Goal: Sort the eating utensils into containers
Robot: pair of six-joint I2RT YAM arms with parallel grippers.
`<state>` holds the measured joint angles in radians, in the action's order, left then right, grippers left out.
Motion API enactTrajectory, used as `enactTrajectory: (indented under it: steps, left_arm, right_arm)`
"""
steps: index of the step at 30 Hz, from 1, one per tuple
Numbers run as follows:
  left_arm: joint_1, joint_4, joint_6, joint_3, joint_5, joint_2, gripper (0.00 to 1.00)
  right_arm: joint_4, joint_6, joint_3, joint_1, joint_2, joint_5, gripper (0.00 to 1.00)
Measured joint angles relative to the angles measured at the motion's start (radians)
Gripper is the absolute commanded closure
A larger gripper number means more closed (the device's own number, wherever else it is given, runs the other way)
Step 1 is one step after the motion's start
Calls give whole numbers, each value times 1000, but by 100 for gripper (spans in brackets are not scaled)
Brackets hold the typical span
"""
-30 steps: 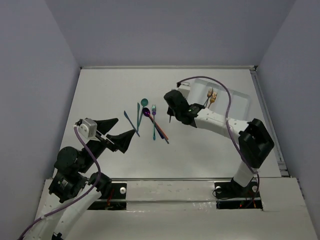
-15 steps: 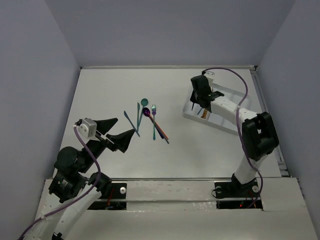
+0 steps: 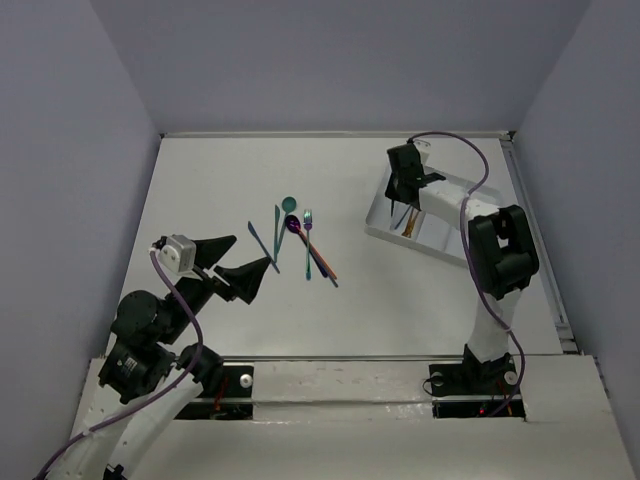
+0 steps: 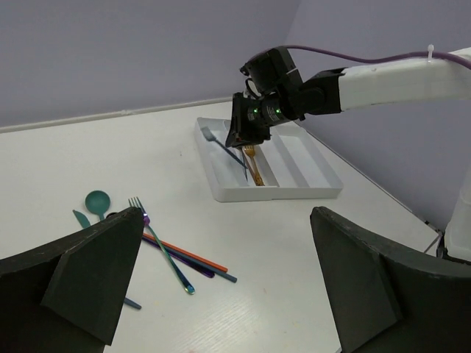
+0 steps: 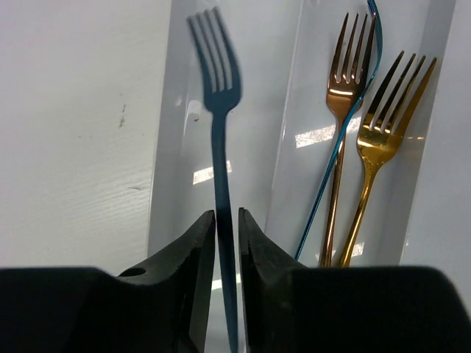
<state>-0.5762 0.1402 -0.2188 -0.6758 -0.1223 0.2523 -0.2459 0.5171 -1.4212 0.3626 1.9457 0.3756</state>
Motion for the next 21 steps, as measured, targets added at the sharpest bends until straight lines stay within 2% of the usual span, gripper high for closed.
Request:
enactTrajectory:
  steps: [3,4,7,13,15,18,21]
  left_arm:
    - [0,0,0,0,0,1,1]
    - [0,0,0,0,0,1,1]
    - [0,0,0,0,0,1,1]
    - [0,0,0,0,0,1,1]
    - [0,0,0,0,0,1,1]
    - [0,0,0,0,0,1,1]
    - [0,0,0,0,2,0,1]
  right_arm:
    - [0,-7,-24,-2,3,-14,61]
    - [0,-7,-33,-2,3,-16,49]
    - [5,-4,-45,-2,3,-25,46]
    - [43,3,20,21,-36,-74,48]
    - [44,2,63,84,-72,-56,53]
    - [46,1,80,264,-103,-26,66]
    - [46,11,79,438,-106,2,69]
